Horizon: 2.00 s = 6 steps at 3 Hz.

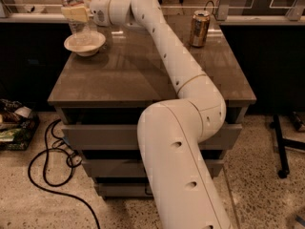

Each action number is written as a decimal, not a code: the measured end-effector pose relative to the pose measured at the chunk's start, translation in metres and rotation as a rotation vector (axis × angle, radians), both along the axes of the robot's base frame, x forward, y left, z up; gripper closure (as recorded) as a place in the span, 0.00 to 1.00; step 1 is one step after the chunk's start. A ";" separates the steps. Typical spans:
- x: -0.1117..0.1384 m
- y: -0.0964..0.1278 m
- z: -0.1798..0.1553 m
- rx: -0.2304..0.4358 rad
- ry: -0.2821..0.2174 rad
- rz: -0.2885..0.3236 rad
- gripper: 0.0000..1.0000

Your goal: Place water bottle into paper bowl

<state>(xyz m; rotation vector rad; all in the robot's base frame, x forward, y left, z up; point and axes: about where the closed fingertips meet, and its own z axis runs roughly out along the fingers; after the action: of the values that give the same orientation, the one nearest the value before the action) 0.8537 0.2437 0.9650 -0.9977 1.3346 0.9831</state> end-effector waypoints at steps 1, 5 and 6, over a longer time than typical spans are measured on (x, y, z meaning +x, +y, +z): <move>0.008 0.005 -0.014 -0.054 0.030 -0.060 1.00; 0.022 -0.014 -0.051 -0.017 0.028 -0.233 1.00; 0.016 -0.015 -0.054 0.016 -0.002 -0.234 1.00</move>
Offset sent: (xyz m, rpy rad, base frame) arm 0.0111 -0.0090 -0.0502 -0.1471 0.0918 -0.2191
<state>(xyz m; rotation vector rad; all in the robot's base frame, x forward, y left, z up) 0.8698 0.2286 0.9111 -0.8087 1.4045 0.8138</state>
